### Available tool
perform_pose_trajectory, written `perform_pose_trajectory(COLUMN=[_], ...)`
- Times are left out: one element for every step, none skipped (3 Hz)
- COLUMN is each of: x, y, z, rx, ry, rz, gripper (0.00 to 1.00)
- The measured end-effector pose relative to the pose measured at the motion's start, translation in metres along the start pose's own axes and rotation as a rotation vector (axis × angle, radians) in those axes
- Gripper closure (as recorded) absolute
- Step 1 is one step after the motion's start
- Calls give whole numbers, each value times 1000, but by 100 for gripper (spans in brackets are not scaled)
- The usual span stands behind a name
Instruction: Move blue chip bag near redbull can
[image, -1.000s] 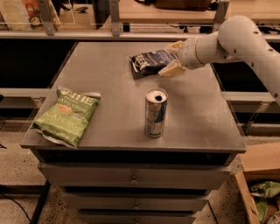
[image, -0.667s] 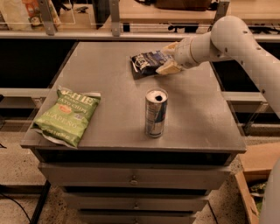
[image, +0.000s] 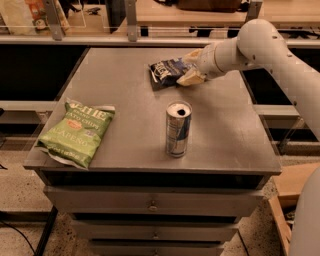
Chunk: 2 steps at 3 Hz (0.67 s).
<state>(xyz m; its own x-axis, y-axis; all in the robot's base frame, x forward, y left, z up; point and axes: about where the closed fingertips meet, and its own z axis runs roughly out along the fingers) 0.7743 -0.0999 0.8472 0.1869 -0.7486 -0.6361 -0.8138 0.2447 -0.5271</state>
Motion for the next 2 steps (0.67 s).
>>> perform_pose_trajectory(x=[5, 10], y=[4, 9], z=[0, -2], rx=[-5, -10], ry=[6, 15], rz=[7, 15], gripper=[60, 83])
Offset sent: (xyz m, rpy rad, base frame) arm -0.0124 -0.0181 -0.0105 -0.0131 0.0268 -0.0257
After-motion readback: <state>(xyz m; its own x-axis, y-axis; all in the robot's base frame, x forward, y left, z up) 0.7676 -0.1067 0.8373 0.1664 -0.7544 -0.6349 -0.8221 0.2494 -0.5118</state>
